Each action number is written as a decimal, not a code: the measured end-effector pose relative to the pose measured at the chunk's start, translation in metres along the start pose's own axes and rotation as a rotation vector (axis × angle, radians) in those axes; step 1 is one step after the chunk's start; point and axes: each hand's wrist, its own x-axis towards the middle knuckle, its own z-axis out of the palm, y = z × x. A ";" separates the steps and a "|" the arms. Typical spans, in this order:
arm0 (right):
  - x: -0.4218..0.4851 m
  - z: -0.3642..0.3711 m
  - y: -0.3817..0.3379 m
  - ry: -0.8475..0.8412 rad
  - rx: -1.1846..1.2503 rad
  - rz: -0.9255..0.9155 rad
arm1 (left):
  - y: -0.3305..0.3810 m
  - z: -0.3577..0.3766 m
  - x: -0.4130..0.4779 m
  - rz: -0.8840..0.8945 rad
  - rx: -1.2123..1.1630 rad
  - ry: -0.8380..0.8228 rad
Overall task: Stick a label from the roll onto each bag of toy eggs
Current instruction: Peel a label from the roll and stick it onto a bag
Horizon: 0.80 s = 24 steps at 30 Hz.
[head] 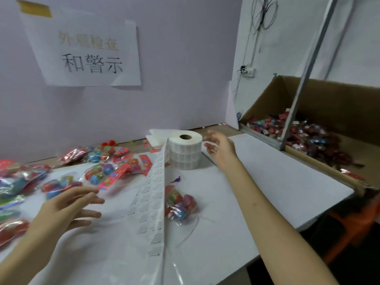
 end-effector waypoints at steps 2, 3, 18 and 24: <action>-0.015 0.029 -0.004 -0.129 -0.029 -0.056 | 0.009 0.000 -0.007 0.006 0.023 0.085; -0.025 0.044 -0.007 -0.202 -0.077 -0.098 | 0.011 -0.001 -0.010 0.006 0.032 0.114; -0.072 0.185 0.123 -0.943 -1.524 -0.550 | 0.017 -0.006 -0.014 -0.056 -0.071 0.236; -0.082 0.176 0.131 -0.802 -1.347 -0.747 | 0.019 -0.005 -0.014 0.041 -0.014 0.341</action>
